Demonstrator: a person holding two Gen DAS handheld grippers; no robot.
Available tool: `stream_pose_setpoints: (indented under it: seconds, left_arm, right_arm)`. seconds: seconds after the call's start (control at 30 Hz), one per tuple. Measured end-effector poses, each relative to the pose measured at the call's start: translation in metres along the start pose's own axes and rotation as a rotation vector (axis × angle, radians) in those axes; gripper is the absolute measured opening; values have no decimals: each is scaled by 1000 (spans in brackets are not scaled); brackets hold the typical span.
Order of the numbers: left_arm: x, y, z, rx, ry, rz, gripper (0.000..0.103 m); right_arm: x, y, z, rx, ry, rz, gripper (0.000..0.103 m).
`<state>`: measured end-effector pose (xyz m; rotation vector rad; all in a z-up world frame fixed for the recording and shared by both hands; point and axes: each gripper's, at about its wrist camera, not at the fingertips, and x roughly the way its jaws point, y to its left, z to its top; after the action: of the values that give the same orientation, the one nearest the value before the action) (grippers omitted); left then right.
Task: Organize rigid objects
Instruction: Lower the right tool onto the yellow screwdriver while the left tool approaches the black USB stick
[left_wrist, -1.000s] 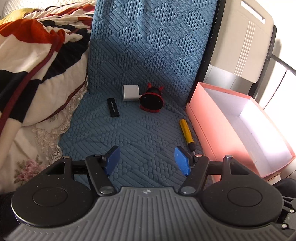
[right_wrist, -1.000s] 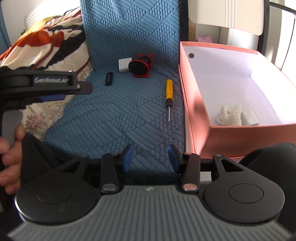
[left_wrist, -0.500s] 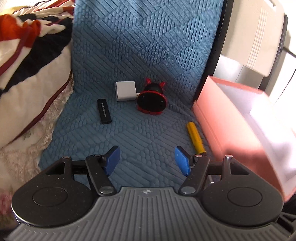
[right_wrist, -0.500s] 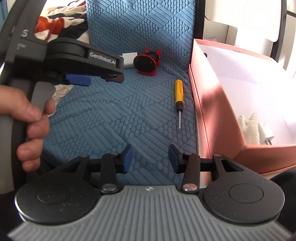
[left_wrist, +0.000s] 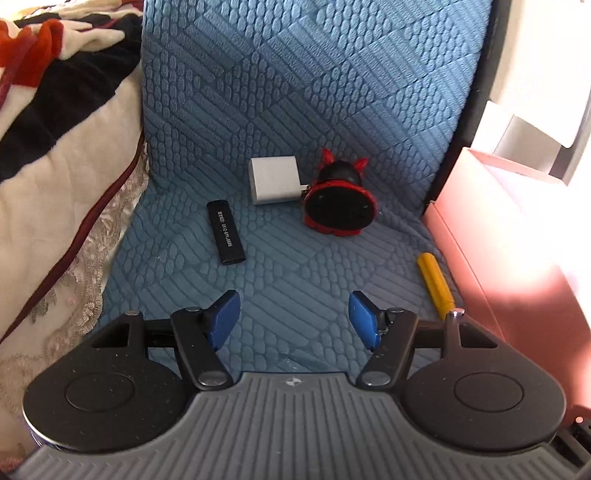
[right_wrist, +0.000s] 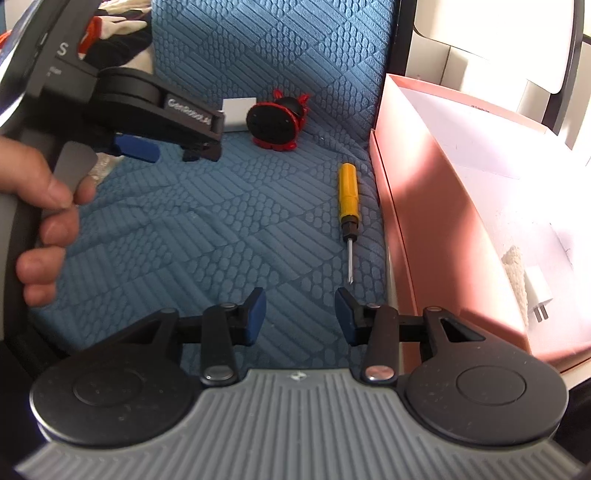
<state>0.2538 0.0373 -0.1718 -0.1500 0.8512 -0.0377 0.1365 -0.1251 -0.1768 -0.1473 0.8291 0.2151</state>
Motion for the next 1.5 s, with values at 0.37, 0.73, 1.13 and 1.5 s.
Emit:
stream_pose_setpoints:
  seconds: [0.37, 0.73, 1.13, 1.5]
  left_arm:
    - [20, 12, 6, -65, 53, -19, 70]
    - [28, 38, 6, -227, 55, -85, 69]
    - [47, 47, 23, -286, 26, -50, 63]
    - [81, 46, 37, -237, 27, 60, 55]
  right_arm:
    - [33, -4, 7, 30, 9, -31, 44]
    - [48, -19, 11, 104, -2, -52, 39]
    - [64, -18, 35, 52, -58, -82, 37]
    - [91, -19, 60, -34, -60, -120, 32]
